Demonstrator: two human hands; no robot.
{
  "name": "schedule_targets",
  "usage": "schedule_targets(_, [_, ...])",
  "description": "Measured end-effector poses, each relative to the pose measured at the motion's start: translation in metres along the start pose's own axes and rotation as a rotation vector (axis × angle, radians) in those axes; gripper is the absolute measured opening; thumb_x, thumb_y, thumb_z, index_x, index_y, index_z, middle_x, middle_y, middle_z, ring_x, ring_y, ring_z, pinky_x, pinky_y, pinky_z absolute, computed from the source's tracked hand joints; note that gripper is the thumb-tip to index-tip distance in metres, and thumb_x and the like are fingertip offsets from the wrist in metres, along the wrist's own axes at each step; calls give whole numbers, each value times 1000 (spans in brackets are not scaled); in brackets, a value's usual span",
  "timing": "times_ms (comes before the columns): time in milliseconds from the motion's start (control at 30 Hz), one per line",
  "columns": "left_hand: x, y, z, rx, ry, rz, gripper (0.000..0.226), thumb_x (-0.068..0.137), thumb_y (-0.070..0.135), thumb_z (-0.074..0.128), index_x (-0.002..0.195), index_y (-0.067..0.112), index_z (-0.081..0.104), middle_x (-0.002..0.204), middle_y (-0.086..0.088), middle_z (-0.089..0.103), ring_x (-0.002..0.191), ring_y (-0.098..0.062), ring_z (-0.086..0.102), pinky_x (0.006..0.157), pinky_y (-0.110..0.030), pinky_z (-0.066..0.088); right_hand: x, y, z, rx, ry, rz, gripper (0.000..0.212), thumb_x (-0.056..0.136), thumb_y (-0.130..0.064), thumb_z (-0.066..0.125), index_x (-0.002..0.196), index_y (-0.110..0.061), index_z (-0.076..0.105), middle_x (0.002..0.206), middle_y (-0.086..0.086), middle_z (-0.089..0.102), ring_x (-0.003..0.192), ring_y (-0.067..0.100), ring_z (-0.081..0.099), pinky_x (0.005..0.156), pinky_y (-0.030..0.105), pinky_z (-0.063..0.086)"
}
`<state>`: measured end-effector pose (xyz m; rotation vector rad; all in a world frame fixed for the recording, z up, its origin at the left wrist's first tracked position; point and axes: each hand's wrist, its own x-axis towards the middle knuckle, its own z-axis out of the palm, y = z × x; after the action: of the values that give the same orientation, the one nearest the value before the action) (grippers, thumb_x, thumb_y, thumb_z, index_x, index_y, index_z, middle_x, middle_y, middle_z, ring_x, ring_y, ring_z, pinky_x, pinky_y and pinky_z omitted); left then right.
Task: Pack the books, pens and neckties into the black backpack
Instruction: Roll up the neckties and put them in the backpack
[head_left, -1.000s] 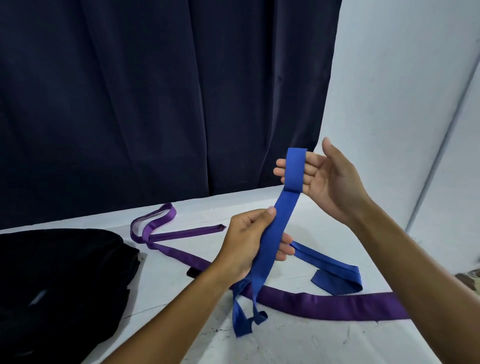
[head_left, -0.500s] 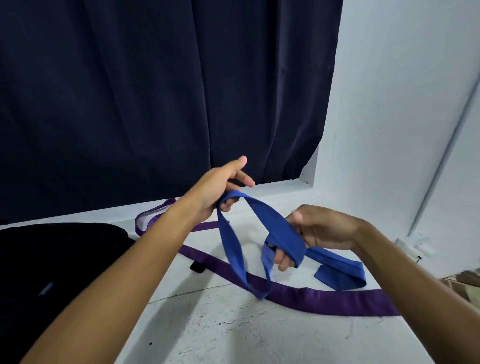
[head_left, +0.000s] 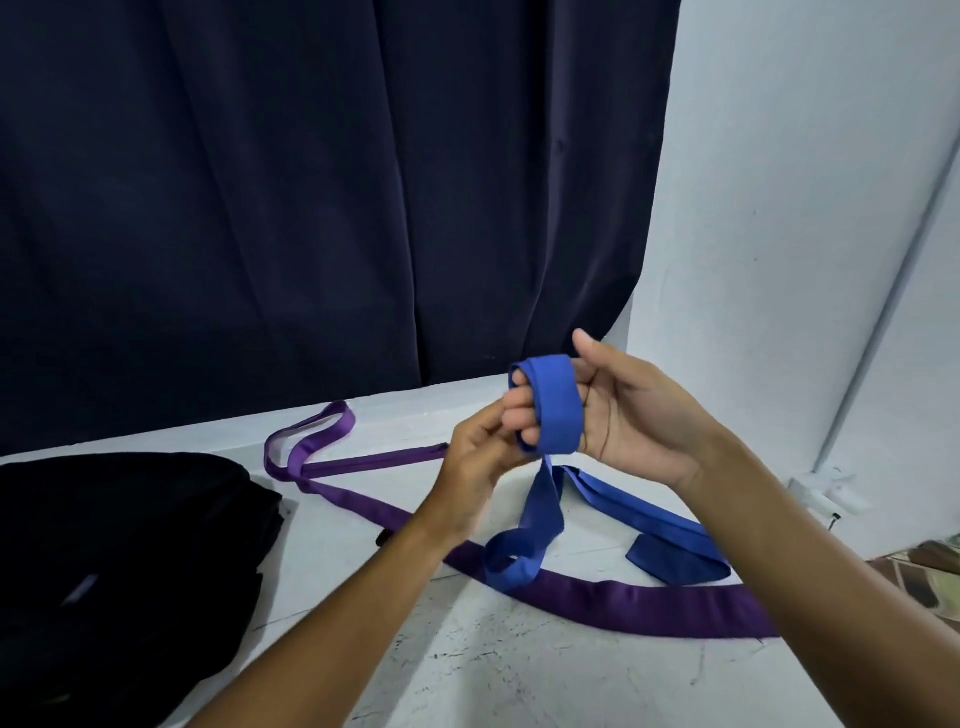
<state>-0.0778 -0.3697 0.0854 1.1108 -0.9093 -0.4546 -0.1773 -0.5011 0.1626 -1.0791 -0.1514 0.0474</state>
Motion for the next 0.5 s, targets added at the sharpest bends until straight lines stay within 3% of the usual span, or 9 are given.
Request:
schedule_targets(100, [-4, -3, 10, 30, -3, -11, 34, 70, 21, 70, 102, 10, 67, 94, -5, 74, 93, -25, 71, 91, -36, 54, 2, -8, 2, 29, 2, -27, 62, 92, -43, 41, 110, 10, 68, 110, 27, 69, 98, 35, 70, 86, 42, 58])
schedule_targets(167, [-4, -3, 17, 68, 44, -19, 29, 76, 19, 78, 100, 8, 67, 90, -8, 74, 81, -26, 71, 85, -35, 56, 3, -11, 3, 5, 36, -64, 60, 92, -41, 42, 113, 9, 67, 114, 26, 68, 103, 35, 69, 92, 41, 56])
schedule_targets(300, [-9, 1, 27, 54, 92, -92, 21, 81, 24, 64, 90, 6, 67, 75, -8, 73, 61, -21, 70, 66, -30, 58, 7, -15, -1, -95, 166, -210, 34, 88, -15, 51, 114, 4, 61, 110, 18, 71, 102, 28, 70, 80, 32, 59])
schedule_targets(400, [-15, 4, 28, 39, 92, -164, 26, 82, 27, 60, 88, 3, 67, 72, -10, 73, 62, -24, 72, 62, -32, 60, 10, -18, -13, -170, 279, -290, 24, 92, 3, 50, 113, 3, 61, 111, 16, 71, 102, 27, 70, 77, 28, 58])
schedule_targets(500, [-21, 6, 25, 38, 55, -213, 29, 83, 29, 59, 88, 2, 68, 76, -14, 74, 68, -28, 73, 63, -34, 61, 12, -20, -26, -207, 372, -325, 27, 94, 7, 49, 120, 7, 57, 116, 18, 69, 103, 28, 70, 77, 28, 58])
